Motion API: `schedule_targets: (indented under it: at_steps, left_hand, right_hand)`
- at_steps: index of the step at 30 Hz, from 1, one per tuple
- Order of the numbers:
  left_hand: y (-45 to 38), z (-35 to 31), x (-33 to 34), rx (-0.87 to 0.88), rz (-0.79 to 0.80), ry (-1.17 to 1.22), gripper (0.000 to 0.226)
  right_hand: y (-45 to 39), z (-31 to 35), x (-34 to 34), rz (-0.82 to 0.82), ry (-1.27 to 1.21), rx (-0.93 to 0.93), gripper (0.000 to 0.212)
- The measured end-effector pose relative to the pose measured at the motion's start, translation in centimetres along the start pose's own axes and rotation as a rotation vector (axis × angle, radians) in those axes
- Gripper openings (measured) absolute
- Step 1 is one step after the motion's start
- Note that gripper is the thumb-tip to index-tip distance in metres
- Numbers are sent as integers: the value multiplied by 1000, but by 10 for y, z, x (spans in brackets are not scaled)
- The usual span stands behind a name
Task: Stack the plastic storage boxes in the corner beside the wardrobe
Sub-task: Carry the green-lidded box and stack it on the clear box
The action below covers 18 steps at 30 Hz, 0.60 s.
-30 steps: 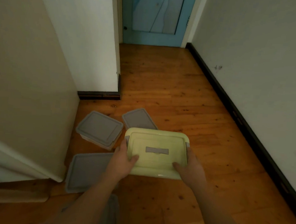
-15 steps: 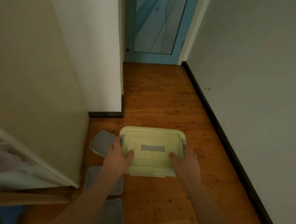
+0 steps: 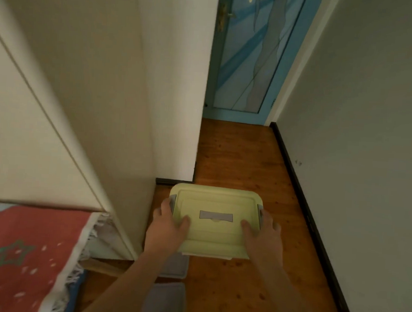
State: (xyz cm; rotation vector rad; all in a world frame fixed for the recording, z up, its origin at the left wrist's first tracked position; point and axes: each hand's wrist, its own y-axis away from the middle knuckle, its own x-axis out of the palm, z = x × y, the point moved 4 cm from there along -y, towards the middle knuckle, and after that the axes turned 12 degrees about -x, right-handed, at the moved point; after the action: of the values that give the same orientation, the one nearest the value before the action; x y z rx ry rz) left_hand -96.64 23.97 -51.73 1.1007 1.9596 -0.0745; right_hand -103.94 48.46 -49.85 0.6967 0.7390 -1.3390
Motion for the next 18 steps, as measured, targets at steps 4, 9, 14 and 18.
schedule_targets:
  at_steps: [4,9,14,18]
  left_hand:
    - [29,-7,-47,2,-60,40,72]
    - [71,-9,-84,-23,-113,88,70]
    - [121,-1,-116,-48,-208,109,68]
    - [163,13,-143,-74,-289,137,66]
  right_hand:
    - [17,40,-31,-3,2,-75,72]
    - [44,70,-59,-6,12,-132,71]
    - [75,89,-81,5,0,-226,69]
    - [102,110,-95,8,-18,-317,66]
